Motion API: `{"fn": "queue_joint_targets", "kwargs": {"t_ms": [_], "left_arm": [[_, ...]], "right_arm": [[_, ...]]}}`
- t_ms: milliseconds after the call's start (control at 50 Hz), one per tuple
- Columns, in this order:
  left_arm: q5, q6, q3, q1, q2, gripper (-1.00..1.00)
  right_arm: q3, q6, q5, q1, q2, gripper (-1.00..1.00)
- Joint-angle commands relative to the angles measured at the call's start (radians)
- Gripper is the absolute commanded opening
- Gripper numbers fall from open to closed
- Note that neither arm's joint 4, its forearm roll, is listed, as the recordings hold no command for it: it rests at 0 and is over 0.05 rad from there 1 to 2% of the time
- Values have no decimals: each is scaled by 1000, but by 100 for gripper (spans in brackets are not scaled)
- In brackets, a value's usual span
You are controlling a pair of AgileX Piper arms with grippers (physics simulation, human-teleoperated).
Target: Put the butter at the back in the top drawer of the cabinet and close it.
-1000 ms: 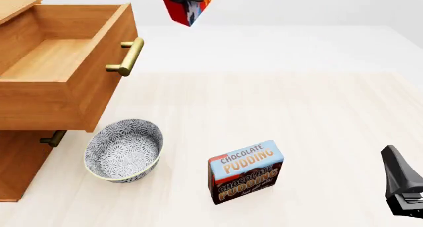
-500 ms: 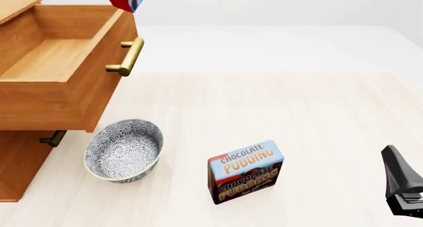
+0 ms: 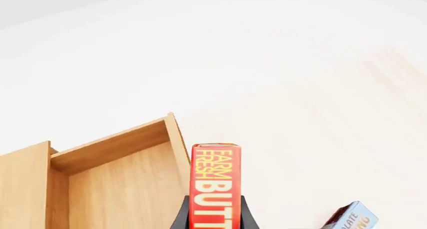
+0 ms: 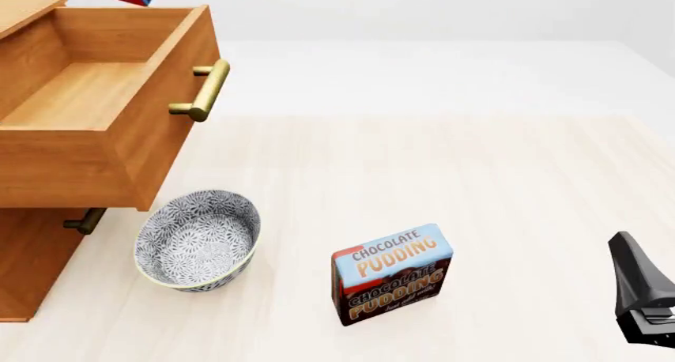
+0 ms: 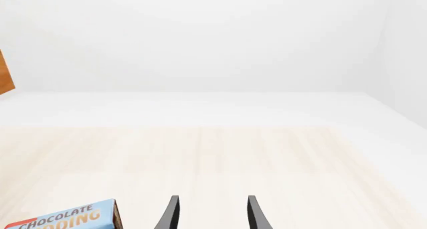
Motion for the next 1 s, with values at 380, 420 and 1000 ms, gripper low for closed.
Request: {"fn": "queue_joint_targets", "kwargs": {"t_ms": [380, 420, 1000], "left_arm": [[-1, 9, 115, 117, -108, -100], [-3, 10, 130, 128, -117, -100], [-93, 11, 300, 214, -138, -100]], "right_arm": [[0, 0, 0, 0, 0, 100], [0, 0, 0, 0, 0, 100], [0, 0, 0, 0, 0, 100]]}}
